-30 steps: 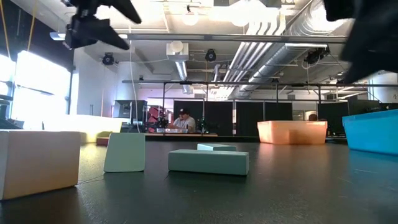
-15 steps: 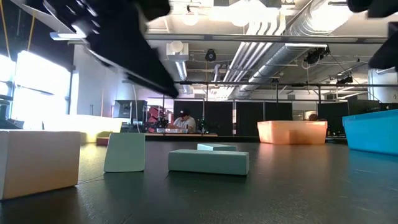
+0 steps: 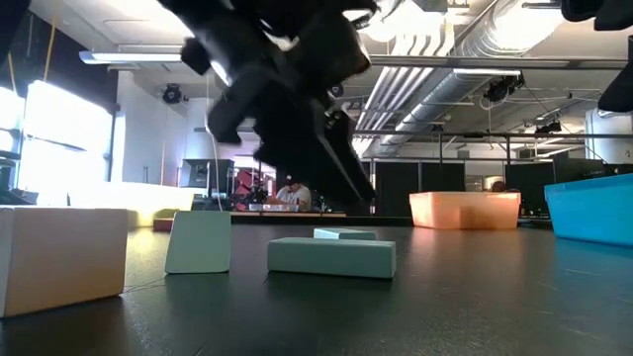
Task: Sort blocks by size
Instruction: Put the blue rectangle block into the blue bin
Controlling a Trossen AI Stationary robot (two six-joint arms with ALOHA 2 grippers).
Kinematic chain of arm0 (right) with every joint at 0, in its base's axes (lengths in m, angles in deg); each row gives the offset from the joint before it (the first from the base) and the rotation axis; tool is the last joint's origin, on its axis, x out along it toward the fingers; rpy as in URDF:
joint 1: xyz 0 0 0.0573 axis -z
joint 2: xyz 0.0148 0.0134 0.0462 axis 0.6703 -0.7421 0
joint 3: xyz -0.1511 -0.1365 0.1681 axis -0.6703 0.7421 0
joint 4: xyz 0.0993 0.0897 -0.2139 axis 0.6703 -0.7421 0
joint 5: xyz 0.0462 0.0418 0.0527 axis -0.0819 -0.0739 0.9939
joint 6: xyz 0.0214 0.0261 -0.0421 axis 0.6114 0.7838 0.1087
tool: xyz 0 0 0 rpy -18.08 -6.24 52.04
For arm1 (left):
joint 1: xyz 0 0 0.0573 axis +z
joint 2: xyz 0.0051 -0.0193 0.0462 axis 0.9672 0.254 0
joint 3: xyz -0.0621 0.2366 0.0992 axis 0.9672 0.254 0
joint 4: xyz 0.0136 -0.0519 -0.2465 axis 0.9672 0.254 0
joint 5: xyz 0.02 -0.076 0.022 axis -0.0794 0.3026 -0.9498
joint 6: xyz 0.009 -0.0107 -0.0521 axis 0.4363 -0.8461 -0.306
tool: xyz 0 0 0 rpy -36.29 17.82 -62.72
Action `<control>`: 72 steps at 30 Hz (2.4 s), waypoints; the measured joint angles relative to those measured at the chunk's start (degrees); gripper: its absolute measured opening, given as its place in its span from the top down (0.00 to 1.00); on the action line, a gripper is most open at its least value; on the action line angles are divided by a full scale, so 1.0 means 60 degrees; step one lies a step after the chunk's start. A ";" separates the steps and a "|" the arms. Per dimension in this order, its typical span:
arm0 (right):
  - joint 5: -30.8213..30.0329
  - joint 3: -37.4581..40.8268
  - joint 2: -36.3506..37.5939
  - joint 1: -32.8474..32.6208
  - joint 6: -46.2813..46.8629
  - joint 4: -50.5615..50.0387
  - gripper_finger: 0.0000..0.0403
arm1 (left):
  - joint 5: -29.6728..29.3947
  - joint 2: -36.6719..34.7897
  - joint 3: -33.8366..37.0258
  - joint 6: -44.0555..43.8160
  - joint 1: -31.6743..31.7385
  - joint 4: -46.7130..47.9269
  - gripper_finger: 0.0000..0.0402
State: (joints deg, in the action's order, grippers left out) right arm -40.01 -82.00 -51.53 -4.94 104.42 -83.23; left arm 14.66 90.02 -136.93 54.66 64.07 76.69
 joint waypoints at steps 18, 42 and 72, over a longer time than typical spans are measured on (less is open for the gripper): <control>-0.0410 0.0000 0.0011 0.0098 0.0206 -0.0260 0.55 | -0.0664 0.0757 -0.0699 0.0454 0.0200 0.0868 0.47; -0.0238 0.0004 0.0018 0.0296 0.0206 -0.0032 0.55 | 0.0193 0.0484 -0.0327 0.0827 0.0732 0.2038 0.47; -0.0188 0.0004 0.0018 0.0657 -0.0078 -0.0213 0.55 | -0.0805 0.0542 -0.0283 -0.8948 0.0499 0.0132 0.54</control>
State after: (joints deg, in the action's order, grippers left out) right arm -41.13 -81.98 -51.42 -1.00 103.95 -84.51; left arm 9.83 93.27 -138.63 0.97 67.06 77.49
